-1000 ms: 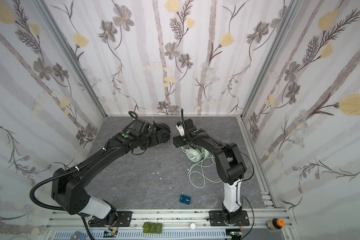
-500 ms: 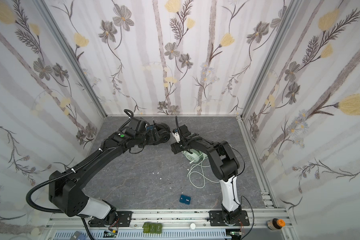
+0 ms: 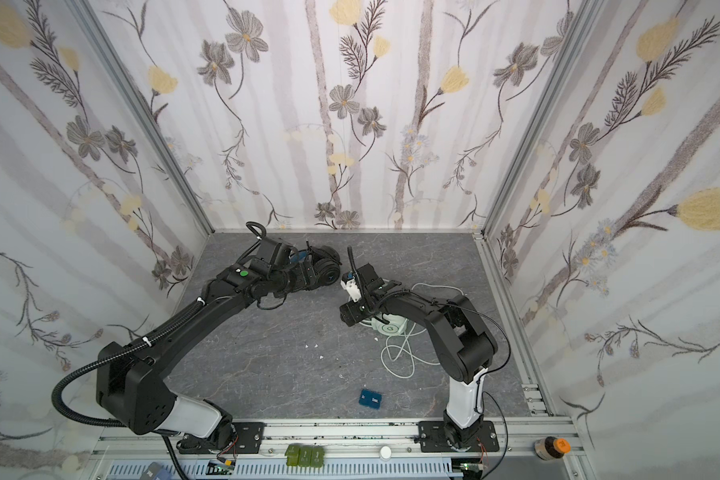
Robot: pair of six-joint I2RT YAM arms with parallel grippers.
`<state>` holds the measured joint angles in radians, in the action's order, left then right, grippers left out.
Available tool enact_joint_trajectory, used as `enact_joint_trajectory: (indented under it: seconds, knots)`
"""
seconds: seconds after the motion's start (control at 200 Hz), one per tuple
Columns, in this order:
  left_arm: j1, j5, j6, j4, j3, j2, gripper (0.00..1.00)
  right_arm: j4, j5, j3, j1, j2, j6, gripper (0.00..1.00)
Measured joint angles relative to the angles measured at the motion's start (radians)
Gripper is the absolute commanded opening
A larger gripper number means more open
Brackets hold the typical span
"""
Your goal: Wrap the headphones
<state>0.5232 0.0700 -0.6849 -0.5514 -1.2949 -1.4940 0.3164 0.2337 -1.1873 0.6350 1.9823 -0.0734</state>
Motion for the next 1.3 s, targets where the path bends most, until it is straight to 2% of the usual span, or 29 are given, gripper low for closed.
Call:
enact_joint_trajectory:
  seconds: [0.125, 0.28, 0.4, 0.53, 0.675, 0.819, 1.064, 1.299]
  knots:
    - [0.021, -0.002, 0.002, -0.001, 0.008, -0.029, 0.86, 0.023, 0.03, 0.008, -0.004, -0.075, -0.026, 0.85]
    - [0.053, -0.001, 0.001, -0.019, -0.027, -0.111, 0.93, 0.041, 0.056, -0.011, -0.048, -0.175, -0.05, 0.86]
    - [0.09, 0.024, 0.001, -0.037, -0.129, -0.24, 0.95, 0.048, 0.069, 0.0, -0.147, -0.235, -0.073, 0.88]
    - [0.137, 0.041, 0.016, -0.091, -0.309, -0.432, 0.95, 0.083, 0.043, 0.003, -0.245, -0.299, -0.074, 0.89]
    - [0.188, 0.026, 0.056, -0.183, -0.528, -0.613, 0.94, 0.097, 0.019, -0.024, -0.291, -0.337, -0.054, 0.9]
    - [0.205, 0.008, 0.082, -0.272, -0.66, -0.74, 0.92, 0.097, 0.003, -0.003, -0.321, -0.37, -0.045, 0.9]
    - [0.22, -0.043, 0.135, -0.385, -0.756, -0.845, 0.9, 0.091, 0.005, 0.087, -0.356, -0.398, -0.045, 0.9]
    - [0.22, -0.066, 0.16, -0.432, -0.843, -0.953, 0.85, 0.078, 0.022, 0.09, -0.367, -0.415, -0.045, 0.9]
